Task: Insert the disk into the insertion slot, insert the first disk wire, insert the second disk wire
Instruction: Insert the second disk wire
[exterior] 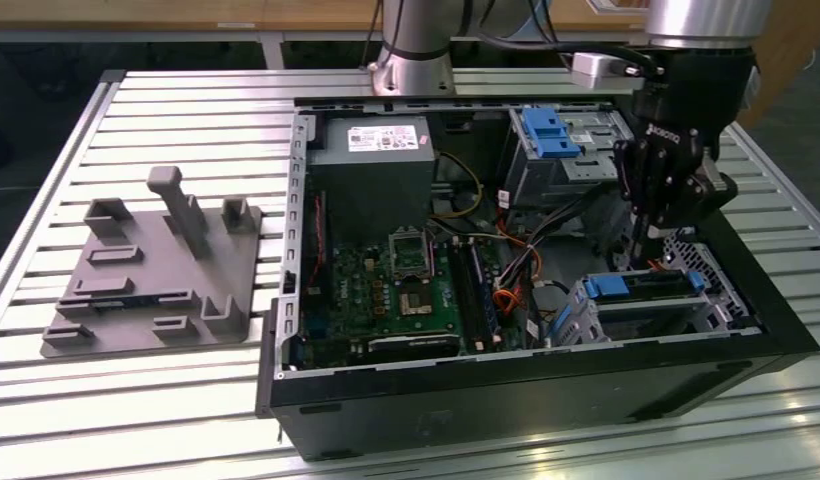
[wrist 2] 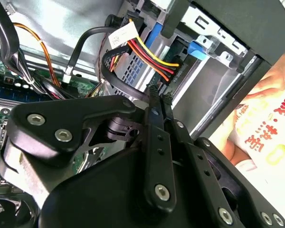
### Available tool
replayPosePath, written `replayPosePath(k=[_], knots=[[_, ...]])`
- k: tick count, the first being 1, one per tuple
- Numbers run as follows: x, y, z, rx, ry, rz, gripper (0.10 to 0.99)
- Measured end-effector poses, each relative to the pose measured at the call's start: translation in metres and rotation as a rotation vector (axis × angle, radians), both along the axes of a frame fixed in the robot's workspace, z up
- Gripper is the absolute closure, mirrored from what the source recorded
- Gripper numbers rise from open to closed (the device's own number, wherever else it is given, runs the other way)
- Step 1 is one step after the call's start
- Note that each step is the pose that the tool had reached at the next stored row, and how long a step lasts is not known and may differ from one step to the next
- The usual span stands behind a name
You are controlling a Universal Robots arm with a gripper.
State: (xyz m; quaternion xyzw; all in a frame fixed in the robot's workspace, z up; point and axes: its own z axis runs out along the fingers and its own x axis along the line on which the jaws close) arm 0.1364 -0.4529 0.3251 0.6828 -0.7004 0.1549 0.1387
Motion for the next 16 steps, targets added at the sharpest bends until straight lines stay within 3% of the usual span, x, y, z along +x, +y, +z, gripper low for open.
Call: replayPosePath(k=[2, 6, 9, 12, 16], knots=[[0.0000, -0.0023, 0.0002, 0.018, 0.0000, 0.000, 0.941], [0.0002, -0.0058, 0.0016, 0.070, 0.0000, 0.000, 0.941], [0.0012, -0.0089, 0.0047, 0.096, 0.0000, 0.000, 0.941], [0.0027, -0.0122, 0.0078, 0.114, -0.0001, 0.000, 0.941], [0.0040, -0.0189, 0.0093, 0.121, 0.0000, 0.000, 0.941]])
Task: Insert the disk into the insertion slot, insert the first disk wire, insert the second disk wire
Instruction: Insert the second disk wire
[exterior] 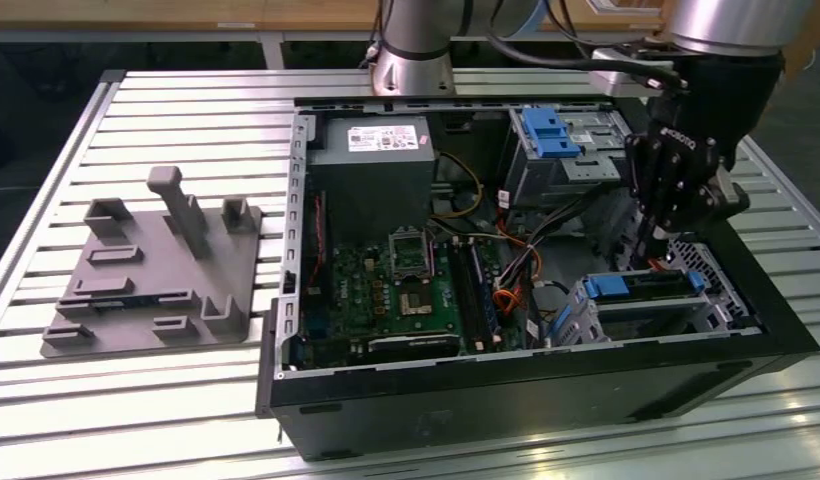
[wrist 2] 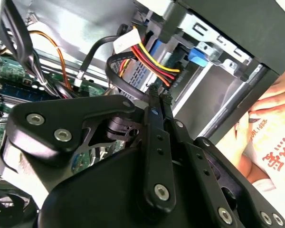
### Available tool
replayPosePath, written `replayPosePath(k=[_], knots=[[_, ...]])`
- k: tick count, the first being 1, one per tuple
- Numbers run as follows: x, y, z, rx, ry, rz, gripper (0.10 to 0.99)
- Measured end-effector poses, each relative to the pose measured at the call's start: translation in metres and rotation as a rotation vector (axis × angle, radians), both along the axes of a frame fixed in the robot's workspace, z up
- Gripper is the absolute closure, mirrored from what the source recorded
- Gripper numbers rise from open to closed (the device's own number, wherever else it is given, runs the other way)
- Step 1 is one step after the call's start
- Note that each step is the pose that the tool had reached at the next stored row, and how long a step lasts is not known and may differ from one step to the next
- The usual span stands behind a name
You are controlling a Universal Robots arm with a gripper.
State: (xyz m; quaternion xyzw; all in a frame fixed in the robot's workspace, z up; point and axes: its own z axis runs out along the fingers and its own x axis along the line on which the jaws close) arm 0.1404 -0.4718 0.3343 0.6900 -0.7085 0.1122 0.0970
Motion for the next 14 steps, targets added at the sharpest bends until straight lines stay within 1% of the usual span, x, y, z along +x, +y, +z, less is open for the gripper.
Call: replayPosePath(k=[1, 4, 6, 7, 8, 14], knots=[[0.0005, -0.0038, 0.0000, 0.002, 0.0000, 0.000, 0.941], [0.0014, -0.0088, 0.0000, 0.011, 0.0000, 0.000, 0.941], [0.0019, -0.0118, 0.0000, 0.021, 0.0000, 0.000, 0.941], [0.0020, -0.0143, 0.0001, 0.041, 0.0000, 0.000, 0.941], [0.0020, -0.0153, 0.0001, 0.051, 0.0000, 0.000, 0.941], [0.0021, -0.0218, 0.0005, 0.104, 0.0000, 0.000, 0.941]])
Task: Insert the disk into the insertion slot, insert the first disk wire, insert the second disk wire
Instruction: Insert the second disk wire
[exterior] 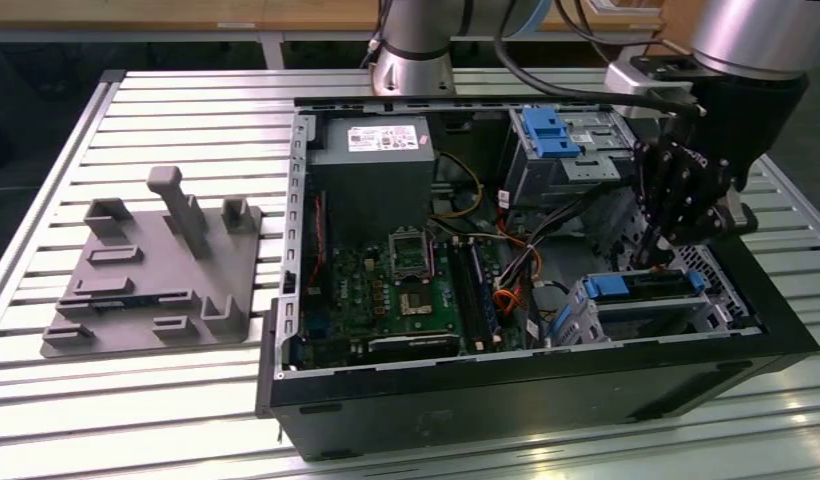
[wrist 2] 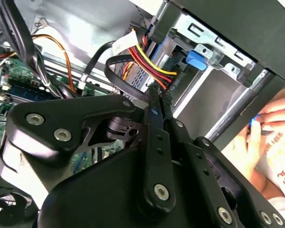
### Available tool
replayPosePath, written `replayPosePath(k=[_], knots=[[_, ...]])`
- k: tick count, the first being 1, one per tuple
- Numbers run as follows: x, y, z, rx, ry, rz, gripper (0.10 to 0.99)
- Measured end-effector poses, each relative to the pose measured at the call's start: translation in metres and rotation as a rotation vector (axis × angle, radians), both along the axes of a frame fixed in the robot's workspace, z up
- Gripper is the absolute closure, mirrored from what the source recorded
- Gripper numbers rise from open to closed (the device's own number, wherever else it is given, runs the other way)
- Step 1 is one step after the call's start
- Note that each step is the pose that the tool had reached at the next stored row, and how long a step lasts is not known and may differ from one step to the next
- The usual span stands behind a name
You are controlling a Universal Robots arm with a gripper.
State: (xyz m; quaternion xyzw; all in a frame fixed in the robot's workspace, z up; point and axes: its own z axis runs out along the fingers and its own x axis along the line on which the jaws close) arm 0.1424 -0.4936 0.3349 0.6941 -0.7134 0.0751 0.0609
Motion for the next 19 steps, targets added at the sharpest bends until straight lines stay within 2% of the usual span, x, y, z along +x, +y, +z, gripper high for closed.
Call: replayPosePath(k=[3, 4, 8, 15, 19], knots=[[0.0000, -0.0031, 0.0007, 0.025, 0.0000, 0.000, 0.941], [0.0000, -0.0041, 0.0013, 0.030, 0.0000, 0.000, 0.941], [0.0002, -0.0086, 0.0040, 0.037, 0.0000, 0.000, 0.941], [0.0004, -0.0178, 0.0042, 0.068, 0.0000, 0.000, 0.941], [0.0005, -0.0203, 0.0042, 0.074, 0.0000, 0.000, 0.941]])
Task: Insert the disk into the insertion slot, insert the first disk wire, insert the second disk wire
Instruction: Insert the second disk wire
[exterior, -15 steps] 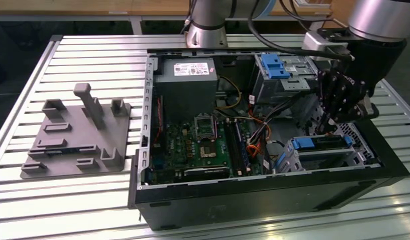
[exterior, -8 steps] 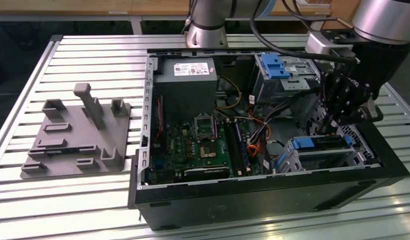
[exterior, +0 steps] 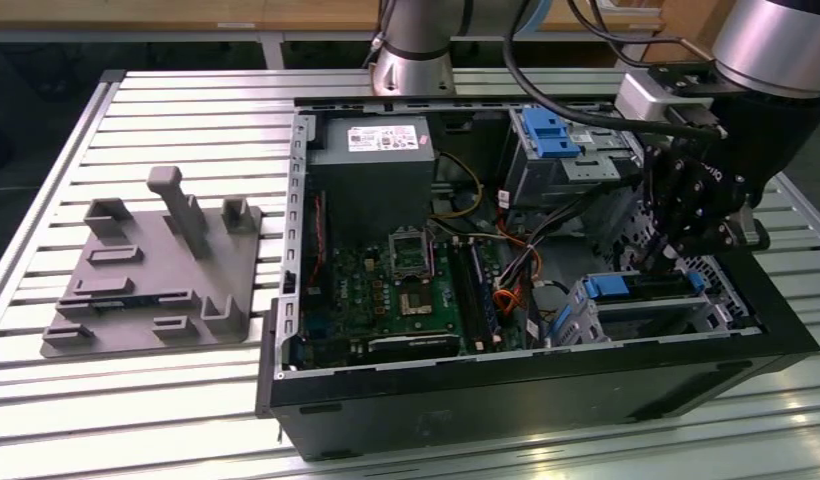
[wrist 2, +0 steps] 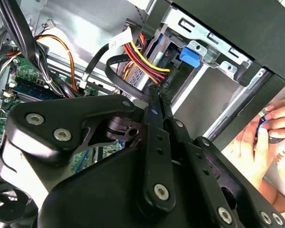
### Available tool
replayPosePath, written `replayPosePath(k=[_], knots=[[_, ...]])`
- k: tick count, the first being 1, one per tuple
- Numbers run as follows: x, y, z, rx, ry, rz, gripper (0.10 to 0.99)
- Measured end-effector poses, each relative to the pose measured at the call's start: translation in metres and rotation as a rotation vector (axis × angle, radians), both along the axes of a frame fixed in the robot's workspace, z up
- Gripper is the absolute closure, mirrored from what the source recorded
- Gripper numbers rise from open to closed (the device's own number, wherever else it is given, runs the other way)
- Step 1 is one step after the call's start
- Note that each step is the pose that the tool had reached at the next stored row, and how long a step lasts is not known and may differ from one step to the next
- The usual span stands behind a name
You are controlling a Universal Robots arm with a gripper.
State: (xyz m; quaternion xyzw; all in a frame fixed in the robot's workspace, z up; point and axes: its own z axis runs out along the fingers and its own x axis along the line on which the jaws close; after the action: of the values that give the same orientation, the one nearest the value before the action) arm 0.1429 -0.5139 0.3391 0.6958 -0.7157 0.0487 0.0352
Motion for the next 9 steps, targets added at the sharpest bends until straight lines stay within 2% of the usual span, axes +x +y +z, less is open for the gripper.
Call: replayPosePath(k=[9], knots=[[0.0007, -0.0012, 0.0000, 0.000, 0.0000, 0.000, 0.941]])
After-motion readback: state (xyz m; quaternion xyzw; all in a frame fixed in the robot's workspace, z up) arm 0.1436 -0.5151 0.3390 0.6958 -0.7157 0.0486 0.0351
